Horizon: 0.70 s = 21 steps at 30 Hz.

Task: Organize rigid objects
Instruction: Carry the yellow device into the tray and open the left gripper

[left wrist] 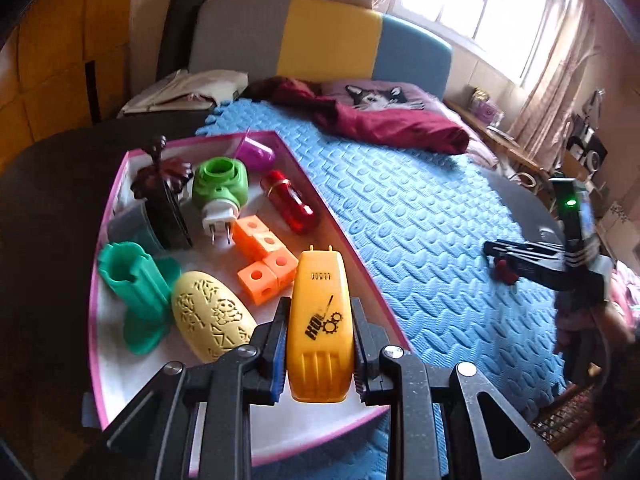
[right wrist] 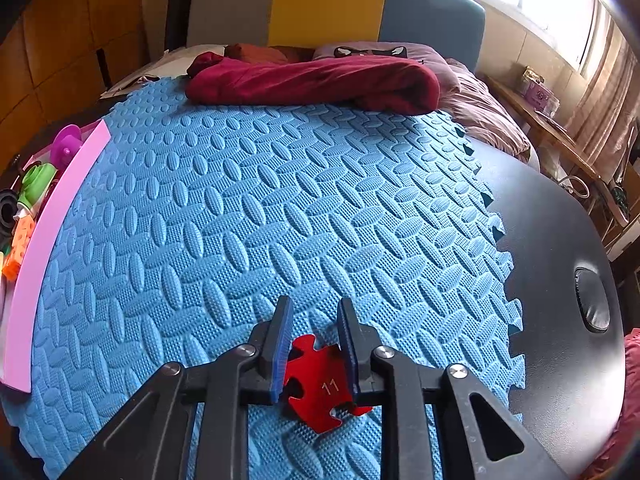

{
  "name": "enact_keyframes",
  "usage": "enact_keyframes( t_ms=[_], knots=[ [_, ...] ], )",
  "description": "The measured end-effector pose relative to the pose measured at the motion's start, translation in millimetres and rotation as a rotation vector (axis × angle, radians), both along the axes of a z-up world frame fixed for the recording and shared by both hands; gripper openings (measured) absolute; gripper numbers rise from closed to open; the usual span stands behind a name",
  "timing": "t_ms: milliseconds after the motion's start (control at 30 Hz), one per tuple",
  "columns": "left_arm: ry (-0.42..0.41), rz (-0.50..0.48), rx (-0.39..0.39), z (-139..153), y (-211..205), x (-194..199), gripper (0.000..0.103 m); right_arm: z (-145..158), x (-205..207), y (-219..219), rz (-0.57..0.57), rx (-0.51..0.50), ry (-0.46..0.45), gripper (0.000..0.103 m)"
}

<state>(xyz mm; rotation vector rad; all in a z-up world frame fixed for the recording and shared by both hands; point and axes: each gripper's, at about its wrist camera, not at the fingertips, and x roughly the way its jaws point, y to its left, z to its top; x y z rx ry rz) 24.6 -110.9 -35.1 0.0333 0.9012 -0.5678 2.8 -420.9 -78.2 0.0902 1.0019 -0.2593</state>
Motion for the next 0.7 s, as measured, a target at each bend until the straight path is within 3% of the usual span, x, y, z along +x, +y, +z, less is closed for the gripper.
enact_keyframes(
  t_ms=[533, 700],
  knots=[
    [0.013, 0.007, 0.064, -23.9, -14.1, 12.3, 0.027, -0.7, 0.4, 0.0, -0.001, 0.001, 0.0, 0.022],
    [-0.027, 0.016, 0.065, -13.3, -9.6, 6.1, 0.038, -1.1, 0.5, -0.4, -0.002, 0.005, 0.0, 0.022]
  ],
)
